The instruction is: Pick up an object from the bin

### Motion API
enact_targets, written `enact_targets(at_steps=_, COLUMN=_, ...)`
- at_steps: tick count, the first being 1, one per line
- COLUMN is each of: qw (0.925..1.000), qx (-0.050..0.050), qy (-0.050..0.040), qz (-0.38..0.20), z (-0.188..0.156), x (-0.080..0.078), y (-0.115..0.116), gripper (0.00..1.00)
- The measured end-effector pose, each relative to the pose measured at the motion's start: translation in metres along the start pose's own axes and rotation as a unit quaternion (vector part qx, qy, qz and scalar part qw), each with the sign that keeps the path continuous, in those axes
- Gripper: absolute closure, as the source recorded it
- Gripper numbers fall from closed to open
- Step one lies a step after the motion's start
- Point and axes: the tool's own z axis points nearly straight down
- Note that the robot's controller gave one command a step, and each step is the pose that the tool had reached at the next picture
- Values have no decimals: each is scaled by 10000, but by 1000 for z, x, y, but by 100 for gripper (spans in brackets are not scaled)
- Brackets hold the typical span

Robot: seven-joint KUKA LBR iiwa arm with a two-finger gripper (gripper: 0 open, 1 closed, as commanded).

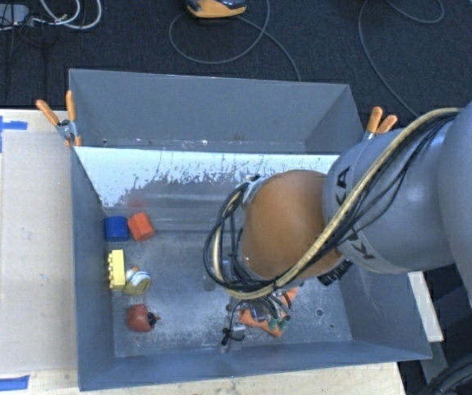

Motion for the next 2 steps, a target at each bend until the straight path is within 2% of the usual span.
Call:
enact_targets(at_steps=1, qw=9992, qx=18, qy=24, qz=402, z=18, x=0, y=-28, gripper=0)
enact_targets(at_steps=2, qw=9995, qx=3, qy=9, qz=301, z=52, x=-2, y=-58, gripper=0)
